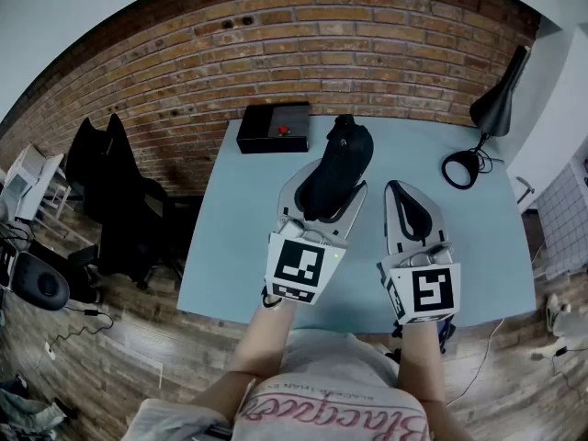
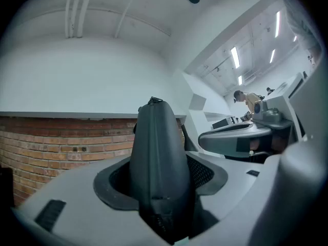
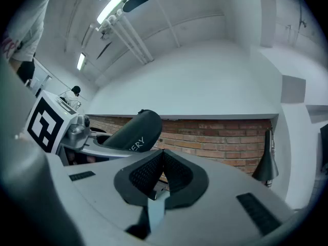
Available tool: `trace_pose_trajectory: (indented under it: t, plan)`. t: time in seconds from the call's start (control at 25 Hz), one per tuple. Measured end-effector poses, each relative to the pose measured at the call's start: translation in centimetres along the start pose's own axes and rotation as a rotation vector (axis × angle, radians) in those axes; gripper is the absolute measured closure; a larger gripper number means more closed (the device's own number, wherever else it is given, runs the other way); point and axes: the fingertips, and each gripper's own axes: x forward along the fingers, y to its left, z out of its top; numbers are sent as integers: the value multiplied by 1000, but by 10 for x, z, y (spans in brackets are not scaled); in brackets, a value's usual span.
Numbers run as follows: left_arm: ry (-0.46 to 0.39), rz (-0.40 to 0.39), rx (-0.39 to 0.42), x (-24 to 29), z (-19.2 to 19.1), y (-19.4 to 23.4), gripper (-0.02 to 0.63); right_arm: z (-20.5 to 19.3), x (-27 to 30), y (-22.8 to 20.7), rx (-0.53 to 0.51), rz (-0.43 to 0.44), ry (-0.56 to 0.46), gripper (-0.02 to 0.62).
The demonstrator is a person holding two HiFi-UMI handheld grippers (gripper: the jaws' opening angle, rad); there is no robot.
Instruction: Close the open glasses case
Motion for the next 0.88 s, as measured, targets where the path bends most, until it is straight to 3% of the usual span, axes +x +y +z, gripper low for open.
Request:
trace_pose_trajectory:
  t: [0.52,0.88]
  plan:
    - [31,-48,60,-3,-7,3,333,3,-1,2,-6,0,-4,577]
    - [86,-96,184,-6,-13,-4,333,39,-9,14,25,62,-140,575]
